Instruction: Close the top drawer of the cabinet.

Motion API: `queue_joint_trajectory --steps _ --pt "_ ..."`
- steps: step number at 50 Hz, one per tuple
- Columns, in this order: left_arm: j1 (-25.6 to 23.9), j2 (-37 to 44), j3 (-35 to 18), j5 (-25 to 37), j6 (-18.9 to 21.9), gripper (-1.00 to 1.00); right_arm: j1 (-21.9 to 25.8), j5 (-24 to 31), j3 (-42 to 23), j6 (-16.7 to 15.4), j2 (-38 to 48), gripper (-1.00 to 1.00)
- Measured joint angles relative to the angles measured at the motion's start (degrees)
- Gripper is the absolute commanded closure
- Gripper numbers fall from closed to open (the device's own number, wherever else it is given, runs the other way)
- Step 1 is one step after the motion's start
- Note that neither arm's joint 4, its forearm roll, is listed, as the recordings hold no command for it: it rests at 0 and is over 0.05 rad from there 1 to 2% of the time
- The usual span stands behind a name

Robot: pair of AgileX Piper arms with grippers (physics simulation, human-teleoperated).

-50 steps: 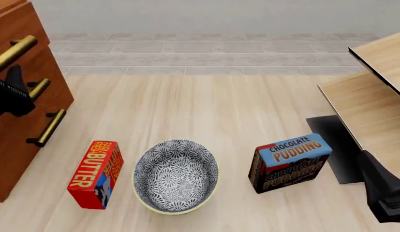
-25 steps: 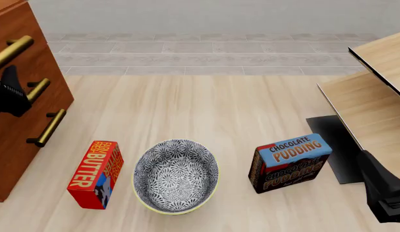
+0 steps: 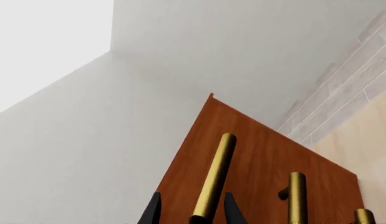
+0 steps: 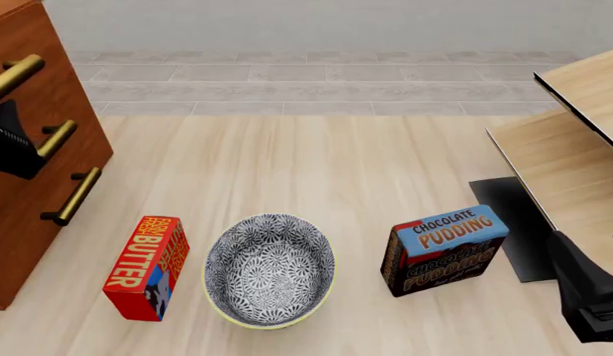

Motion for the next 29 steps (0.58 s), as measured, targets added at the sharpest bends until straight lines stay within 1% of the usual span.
queue_joint_trajectory --steps 29 --pt "0.8 0.2 -0.2 0.0 0.0 -1.00 0.4 0.3 0.0 -0.2 0.0 -1.00"
